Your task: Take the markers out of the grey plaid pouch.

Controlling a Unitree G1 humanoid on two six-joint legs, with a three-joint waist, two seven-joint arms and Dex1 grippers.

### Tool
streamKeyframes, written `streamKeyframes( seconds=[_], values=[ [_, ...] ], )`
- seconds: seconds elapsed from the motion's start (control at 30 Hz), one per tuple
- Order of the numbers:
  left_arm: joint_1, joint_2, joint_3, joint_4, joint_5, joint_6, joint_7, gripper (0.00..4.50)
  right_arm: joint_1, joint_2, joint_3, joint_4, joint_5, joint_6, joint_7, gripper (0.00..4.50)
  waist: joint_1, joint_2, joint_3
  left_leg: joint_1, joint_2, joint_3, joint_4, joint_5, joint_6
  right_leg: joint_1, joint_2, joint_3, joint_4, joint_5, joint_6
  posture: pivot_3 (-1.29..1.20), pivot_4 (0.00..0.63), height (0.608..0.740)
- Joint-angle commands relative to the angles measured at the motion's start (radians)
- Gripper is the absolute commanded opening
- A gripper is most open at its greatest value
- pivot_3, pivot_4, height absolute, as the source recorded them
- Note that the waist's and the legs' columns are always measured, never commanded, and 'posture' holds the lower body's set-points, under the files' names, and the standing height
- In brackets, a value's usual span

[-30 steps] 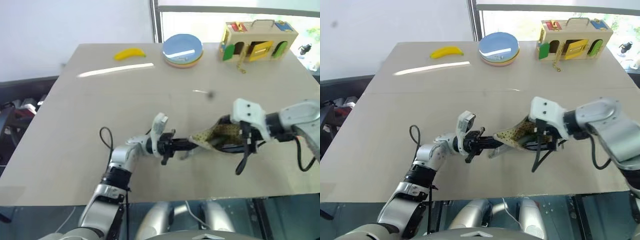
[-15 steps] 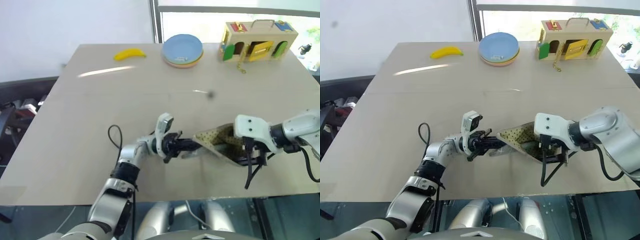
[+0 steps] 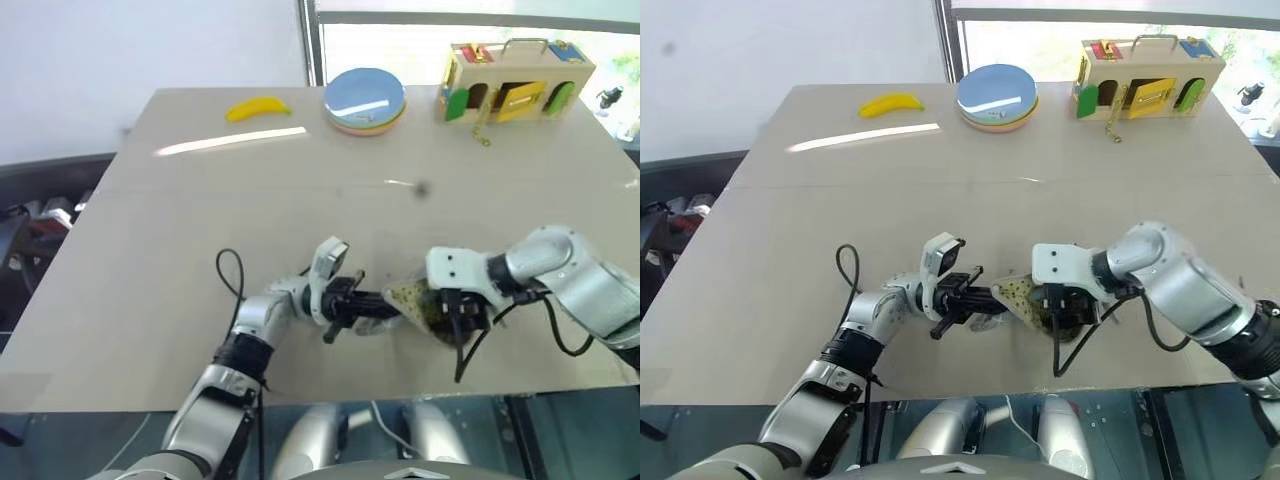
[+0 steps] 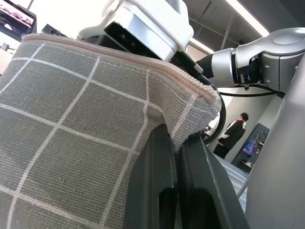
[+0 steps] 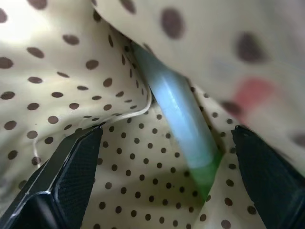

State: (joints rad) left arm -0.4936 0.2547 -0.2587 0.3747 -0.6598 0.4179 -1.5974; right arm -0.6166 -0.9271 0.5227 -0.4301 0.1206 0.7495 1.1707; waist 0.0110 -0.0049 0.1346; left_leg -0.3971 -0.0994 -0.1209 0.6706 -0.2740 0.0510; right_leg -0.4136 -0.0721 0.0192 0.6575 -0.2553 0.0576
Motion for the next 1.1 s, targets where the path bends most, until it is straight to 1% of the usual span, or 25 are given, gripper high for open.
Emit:
streamKeyframes(
  seconds=[0.03,0.07,0.2,0.27,0.33,0.43,0.57,0.7,0.8,0.97,1.1],
  values=[
    [-0.004,-0.001,-0.010,-0.032,-0.015,-0.030,-0.017,0.00,0.018,0.050,0.060,0.105,-0.070,-0.112,-0.007,3.96,-0.001,0.000,0.000,0.000,0.000,0.000,0.000,0.000,0.000,0.000,0.000,0.000,0.000,0.000,0.000,0.00,0.150,0.740],
    [-0.005,0.000,-0.011,-0.032,-0.015,-0.033,-0.017,0.00,0.023,0.060,0.064,0.129,-0.084,-0.134,-0.008,3.72,-0.002,0.000,0.000,0.000,0.000,0.001,0.000,0.000,0.000,0.000,0.000,0.001,0.001,0.000,0.000,0.00,0.150,0.740],
    [-0.005,0.002,-0.007,-0.036,-0.014,-0.034,-0.017,0.00,0.043,0.094,0.077,0.208,-0.134,-0.215,-0.008,1.77,-0.002,0.000,0.000,0.001,0.000,0.000,0.000,0.000,0.000,0.000,0.000,0.000,0.001,0.000,0.000,0.00,0.150,0.740],
    [-0.003,0.004,-0.005,-0.037,-0.011,-0.035,-0.017,0.00,0.052,0.095,0.082,0.230,-0.167,-0.250,-0.004,0.95,-0.002,0.000,0.000,0.001,0.000,0.000,0.001,0.000,0.000,0.000,0.000,0.000,0.001,0.000,0.000,0.00,0.150,0.740],
    [-0.002,0.007,0.000,-0.034,-0.005,-0.038,-0.017,0.00,0.066,0.090,0.066,0.233,-0.177,-0.269,0.000,0.32,-0.002,0.000,0.000,0.002,0.000,0.000,0.001,0.000,0.000,0.000,0.000,0.000,0.001,0.000,0.000,0.00,0.150,0.740],
    [-0.001,0.009,0.016,-0.025,0.004,-0.042,-0.017,0.00,0.091,0.078,0.020,0.210,-0.165,-0.272,0.006,0.31,0.000,-0.001,-0.001,0.002,0.000,0.000,0.001,0.000,0.000,0.001,0.000,0.000,0.001,0.000,0.000,0.00,0.150,0.740],
    [0.000,0.019,0.046,-0.015,0.019,-0.053,-0.017,0.00,0.129,0.054,-0.086,0.131,-0.105,-0.232,0.015,0.31,0.003,-0.001,-0.001,0.002,0.000,0.000,0.001,0.000,0.000,0.001,0.000,0.000,0.001,0.000,0.000,0.00,0.150,0.740],
    [0.004,0.041,0.079,-0.018,0.033,-0.063,-0.016,0.00,0.161,-0.004,-0.195,0.042,-0.042,-0.182,0.030,0.31,0.002,0.000,0.000,0.000,-0.001,0.000,0.001,0.000,0.000,0.000,0.000,0.000,0.001,0.000,0.000,0.00,0.150,0.740],
    [0.008,0.063,0.073,-0.023,0.042,-0.078,-0.017,0.00,0.171,-0.030,-0.249,0.006,-0.011,-0.149,0.020,0.31,-0.001,0.000,0.000,0.000,0.000,0.000,0.001,0.000,0.000,0.000,0.000,0.000,0.001,0.000,0.000,0.00,0.150,0.740],
    [0.012,0.094,0.040,-0.019,0.050,-0.110,-0.017,0.00,0.178,-0.060,-0.300,-0.040,0.025,-0.098,0.003,0.31,0.001,0.000,0.000,0.000,0.000,0.000,0.001,0.000,0.000,0.000,0.000,0.000,0.001,0.000,0.000,0.00,0.150,0.740],
    [0.010,0.091,0.028,-0.012,0.051,-0.122,-0.017,0.00,0.191,-0.059,-0.307,-0.064,0.043,-0.078,-0.010,0.31,0.001,0.000,0.000,0.000,0.000,0.000,0.001,0.000,0.000,0.000,0.000,0.000,0.001,0.000,0.000,0.00,0.150,0.740]
  ],
)
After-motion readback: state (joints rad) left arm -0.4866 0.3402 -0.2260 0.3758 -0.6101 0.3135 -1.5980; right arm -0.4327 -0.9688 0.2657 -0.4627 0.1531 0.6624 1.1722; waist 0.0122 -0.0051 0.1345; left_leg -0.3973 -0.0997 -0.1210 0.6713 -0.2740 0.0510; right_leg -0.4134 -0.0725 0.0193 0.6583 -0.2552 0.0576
